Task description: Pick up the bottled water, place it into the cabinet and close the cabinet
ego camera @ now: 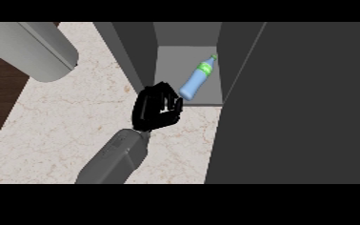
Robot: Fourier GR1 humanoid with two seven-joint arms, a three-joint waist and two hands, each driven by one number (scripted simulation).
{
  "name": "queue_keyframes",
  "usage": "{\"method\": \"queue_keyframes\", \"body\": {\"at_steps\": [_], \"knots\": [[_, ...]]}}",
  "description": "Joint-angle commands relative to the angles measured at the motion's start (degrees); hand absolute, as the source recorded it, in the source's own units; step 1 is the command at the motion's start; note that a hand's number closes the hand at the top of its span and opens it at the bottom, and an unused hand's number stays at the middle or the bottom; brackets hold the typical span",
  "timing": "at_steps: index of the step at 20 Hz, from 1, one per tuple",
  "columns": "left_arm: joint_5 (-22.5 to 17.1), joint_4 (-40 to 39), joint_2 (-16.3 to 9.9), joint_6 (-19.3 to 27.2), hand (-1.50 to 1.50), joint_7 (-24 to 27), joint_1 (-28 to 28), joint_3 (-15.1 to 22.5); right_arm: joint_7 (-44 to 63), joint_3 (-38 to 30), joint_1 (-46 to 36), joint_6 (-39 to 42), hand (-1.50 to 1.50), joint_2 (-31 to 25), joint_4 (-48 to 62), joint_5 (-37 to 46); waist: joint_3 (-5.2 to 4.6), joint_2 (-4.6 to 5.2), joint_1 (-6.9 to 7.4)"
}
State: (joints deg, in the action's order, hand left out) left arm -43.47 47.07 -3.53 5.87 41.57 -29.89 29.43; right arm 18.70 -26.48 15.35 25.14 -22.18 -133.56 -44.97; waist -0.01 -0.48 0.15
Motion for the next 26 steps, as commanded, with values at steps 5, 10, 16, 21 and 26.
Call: {"method": "queue_keyframes", "body": {"at_steps": [5,10,16,21,26], "knots": [[1.2,18.0,-9.1,-2.6,-1.5,-5.1,13.3,3.1,3.7,4.4,0.0,-4.7,1.5,1.4,-11.7,2.0,-0.01,-0.1,0.62],[0.9,24.7,-14.3,-6.5,-1.5,-4.1,20.4,3.8,2.7,8.9,2.6,-1.1,1.5,1.7,-15.5,5.9,-0.04,-0.21,0.34],[0.6,35.9,-22.5,-4.0,-1.5,-3.3,29.8,0.7,5.4,16.8,2.8,-4.2,1.5,1.4,-17.7,4.6,-0.09,-0.38,0.46],[-0.9,38.7,-30.0,-6.0,-1.5,-2.9,35.4,-3.6,7.8,26.5,-0.1,-8.4,1.5,1.5,-18.4,6.3,-0.2,-0.53,0.6],[0.6,42.7,-34.3,-5.6,-1.5,0.4,40.9,-5.9,8.4,33.9,-5.1,-11.3,1.5,1.3,-17.1,10.5,-0.25,-0.85,0.82]]}}
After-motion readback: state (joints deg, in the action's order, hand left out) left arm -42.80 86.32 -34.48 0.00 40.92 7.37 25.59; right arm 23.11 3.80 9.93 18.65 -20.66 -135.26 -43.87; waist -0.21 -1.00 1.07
